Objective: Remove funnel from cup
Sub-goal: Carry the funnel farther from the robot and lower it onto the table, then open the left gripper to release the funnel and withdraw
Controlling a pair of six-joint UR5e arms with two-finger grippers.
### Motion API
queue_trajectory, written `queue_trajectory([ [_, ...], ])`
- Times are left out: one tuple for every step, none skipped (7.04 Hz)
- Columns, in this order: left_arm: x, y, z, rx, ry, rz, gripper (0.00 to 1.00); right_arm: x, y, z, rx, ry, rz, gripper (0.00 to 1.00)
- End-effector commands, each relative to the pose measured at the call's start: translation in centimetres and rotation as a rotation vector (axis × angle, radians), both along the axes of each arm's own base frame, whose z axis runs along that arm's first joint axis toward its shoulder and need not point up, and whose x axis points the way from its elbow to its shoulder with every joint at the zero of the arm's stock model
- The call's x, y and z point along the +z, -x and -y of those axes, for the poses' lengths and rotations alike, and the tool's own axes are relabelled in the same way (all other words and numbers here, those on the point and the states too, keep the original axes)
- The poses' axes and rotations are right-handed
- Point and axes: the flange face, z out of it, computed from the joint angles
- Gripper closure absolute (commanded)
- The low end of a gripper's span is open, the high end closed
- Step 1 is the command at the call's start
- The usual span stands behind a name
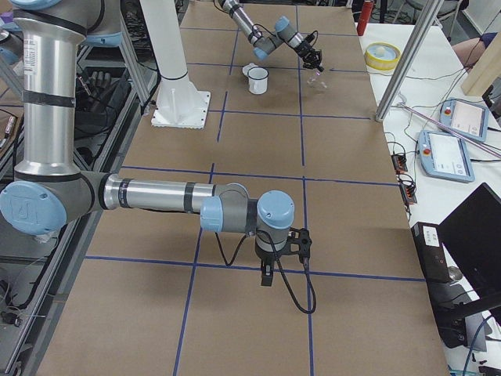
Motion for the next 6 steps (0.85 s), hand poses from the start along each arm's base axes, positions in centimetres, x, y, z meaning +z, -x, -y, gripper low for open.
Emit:
queue_trajectory([
  [0.0, -0.1, -0.1, 0.003, -0.004, 0.003, 0.3, 0.1, 0.0, 0.0, 0.0, 0.001, 0.0, 0.0],
  [0.2, 0.2, -0.3, 0.01, -0.018, 0.022, 0.06, 0.0, 0.0, 0.0, 0.0, 0.0, 0.0, 0.0],
  [-0.1, 1.5, -1.9, 0.053, -0.084, 0.069, 0.05, 0.0, 0.0, 0.0, 0.0, 0.0, 0.0, 0.0],
  [0.8, 3.4, -4.5, 0.128, -0.099, 0.077, 0.05, 0.0, 0.0, 0.0, 0.0, 0.0, 0.0, 0.0],
  [1.6, 4.8, -6.4, 0.184, -0.063, 0.102, 0.06, 0.0, 0.0, 0.0, 0.0, 0.0, 0.0, 0.0],
  [2.1, 6.2, -8.0, 0.228, -0.012, 0.146, 0.08, 0.0, 0.0, 0.0, 0.0, 0.0, 0.0, 0.0],
])
